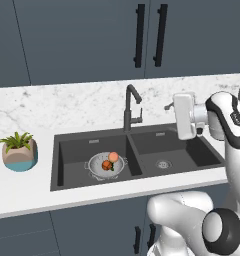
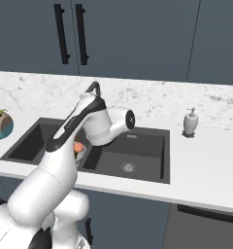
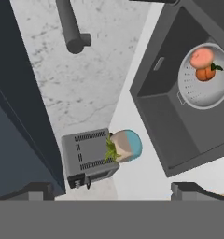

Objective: Put the colander in the sink, put the orange, peach in the colander, and turn on the sink faucet and pour water over the colander.

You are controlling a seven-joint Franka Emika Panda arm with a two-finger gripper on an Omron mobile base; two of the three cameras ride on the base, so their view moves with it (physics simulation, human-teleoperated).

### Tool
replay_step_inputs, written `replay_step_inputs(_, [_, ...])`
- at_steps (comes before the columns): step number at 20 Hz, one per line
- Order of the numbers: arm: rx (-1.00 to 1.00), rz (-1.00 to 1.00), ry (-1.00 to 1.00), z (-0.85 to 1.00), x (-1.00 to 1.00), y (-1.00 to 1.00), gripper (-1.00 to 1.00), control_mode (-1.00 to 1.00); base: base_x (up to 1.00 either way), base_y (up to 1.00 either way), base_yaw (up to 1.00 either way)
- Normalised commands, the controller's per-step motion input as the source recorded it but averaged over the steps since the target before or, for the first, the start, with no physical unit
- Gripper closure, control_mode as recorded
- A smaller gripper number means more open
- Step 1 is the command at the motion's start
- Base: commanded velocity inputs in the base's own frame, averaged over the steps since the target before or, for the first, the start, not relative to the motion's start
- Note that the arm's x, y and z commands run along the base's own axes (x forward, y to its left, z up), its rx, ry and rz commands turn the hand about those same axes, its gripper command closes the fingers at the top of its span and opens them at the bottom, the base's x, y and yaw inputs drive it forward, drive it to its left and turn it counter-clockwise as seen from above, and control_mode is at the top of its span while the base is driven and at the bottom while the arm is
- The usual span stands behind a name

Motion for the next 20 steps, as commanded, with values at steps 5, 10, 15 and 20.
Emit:
replay_step_inputs(5, [0.01,0.0,0.0,-0.11,0.33,0.1,-1.0,-1.0,0.0,0.0,0.0])
replay_step_inputs(10, [0.03,0.0,0.0,-0.15,0.4,0.07,-1.0,-1.0,0.0,0.0,0.0])
replay_step_inputs(15, [0.01,0.01,0.0,-0.17,0.36,0.0,-1.0,-1.0,0.0,0.0,0.0])
replay_step_inputs(20, [0.0,0.03,0.0,-0.25,0.29,0.0,-1.0,-1.0,0.0,0.0,0.0])
